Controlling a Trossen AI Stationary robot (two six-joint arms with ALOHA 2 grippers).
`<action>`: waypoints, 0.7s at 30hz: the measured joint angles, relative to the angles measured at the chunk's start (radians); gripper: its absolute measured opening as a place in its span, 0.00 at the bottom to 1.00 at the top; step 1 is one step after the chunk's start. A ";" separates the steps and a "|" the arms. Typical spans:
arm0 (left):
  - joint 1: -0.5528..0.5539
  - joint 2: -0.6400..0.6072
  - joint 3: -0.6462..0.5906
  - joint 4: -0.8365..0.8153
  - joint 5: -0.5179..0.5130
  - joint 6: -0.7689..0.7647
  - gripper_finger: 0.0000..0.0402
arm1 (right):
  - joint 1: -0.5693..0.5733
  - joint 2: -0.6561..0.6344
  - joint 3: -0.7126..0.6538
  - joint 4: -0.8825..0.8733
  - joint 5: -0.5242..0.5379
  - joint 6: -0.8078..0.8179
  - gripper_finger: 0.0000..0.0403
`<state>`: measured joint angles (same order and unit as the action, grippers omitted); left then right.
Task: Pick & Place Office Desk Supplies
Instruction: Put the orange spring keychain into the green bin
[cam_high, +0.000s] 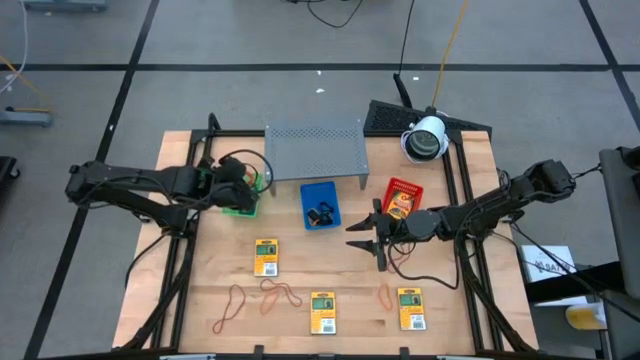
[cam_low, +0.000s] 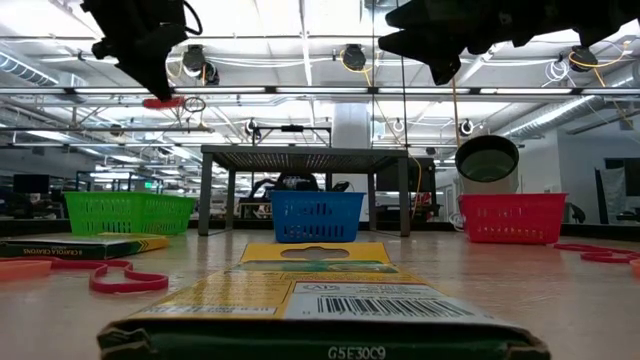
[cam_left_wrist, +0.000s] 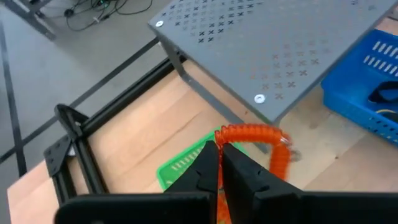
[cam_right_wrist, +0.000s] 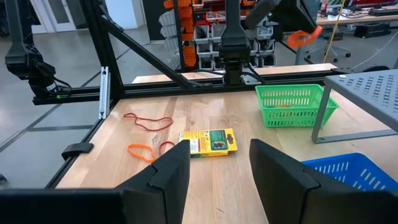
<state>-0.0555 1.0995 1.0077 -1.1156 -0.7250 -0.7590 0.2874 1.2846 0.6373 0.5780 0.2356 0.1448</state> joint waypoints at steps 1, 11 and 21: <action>0.000 -0.001 0.000 -0.014 -0.001 -0.015 0.04 | 0.000 0.000 0.000 0.000 0.000 0.000 0.39; 0.000 0.000 0.000 -0.148 0.000 -0.205 0.05 | 0.000 0.000 0.000 0.000 0.000 0.026 0.39; 0.000 0.000 0.000 -0.148 0.010 -0.214 0.05 | 0.000 0.000 0.000 0.000 0.000 0.026 0.39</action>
<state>-0.0555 1.0992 1.0077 -1.2640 -0.7155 -0.9728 0.2874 1.2846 0.6373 0.5781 0.2351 0.1711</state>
